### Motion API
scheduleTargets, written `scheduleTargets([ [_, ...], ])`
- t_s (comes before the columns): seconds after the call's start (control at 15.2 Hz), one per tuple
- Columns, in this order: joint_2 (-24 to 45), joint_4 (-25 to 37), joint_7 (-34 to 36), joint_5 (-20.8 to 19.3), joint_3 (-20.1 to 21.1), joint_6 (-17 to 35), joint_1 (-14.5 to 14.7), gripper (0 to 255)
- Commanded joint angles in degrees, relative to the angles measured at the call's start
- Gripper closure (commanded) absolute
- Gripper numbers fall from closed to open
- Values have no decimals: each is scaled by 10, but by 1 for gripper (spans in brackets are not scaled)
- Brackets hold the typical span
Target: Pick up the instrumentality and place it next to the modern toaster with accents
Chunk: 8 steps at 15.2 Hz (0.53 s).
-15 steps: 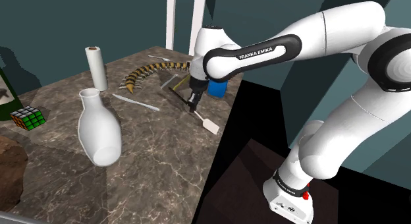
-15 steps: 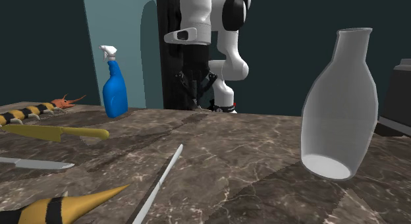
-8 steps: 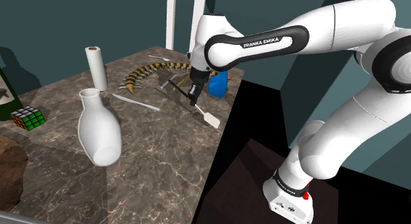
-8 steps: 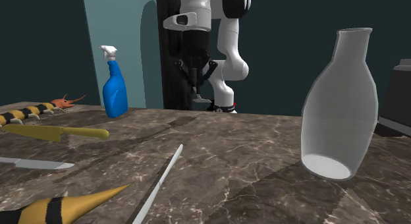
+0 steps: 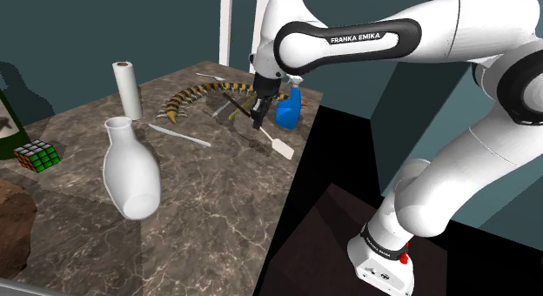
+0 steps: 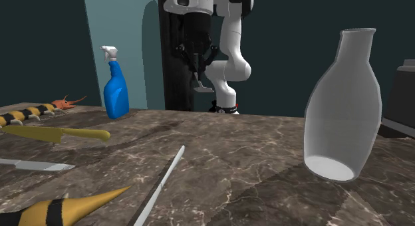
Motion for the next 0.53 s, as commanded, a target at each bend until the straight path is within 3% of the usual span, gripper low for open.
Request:
scheduleTargets([
  [0.0, -1, 15, 0, 0, 0, -16, 0, 255],
  [0.46, -3, 67, 1, -1, -1, -70, -1, 255],
])
